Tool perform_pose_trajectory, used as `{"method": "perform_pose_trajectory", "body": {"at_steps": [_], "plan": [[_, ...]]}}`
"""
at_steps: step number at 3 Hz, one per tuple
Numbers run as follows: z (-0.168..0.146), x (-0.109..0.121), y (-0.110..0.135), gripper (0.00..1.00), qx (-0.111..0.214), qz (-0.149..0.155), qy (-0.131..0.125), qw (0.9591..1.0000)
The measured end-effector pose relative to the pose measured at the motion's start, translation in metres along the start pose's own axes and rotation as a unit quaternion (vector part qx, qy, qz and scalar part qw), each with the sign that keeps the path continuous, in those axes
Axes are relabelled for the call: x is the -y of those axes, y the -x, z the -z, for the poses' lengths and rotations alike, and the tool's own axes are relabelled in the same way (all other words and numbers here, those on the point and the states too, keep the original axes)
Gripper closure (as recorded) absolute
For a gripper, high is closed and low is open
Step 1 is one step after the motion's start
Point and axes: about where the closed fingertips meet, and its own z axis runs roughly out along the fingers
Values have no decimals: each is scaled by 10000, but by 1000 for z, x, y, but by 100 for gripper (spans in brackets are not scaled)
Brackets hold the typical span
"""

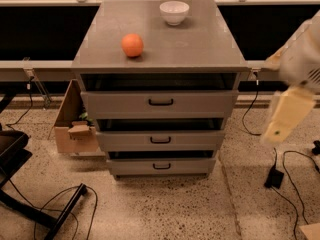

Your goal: Open middle drawer

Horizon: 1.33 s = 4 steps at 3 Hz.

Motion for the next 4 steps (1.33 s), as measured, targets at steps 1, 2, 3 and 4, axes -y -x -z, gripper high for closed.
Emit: {"method": "perform_pose_trajectory", "body": {"at_steps": [1, 2, 3, 4], "plan": [[-63, -12, 5, 0, -125, -81, -104, 9998], [-141, -16, 4, 0, -414, 17, -241, 9989], [-212, -11, 3, 0, -677, 164, -389, 9968], [-268, -3, 6, 0, -755, 186, -468, 9959]]}}
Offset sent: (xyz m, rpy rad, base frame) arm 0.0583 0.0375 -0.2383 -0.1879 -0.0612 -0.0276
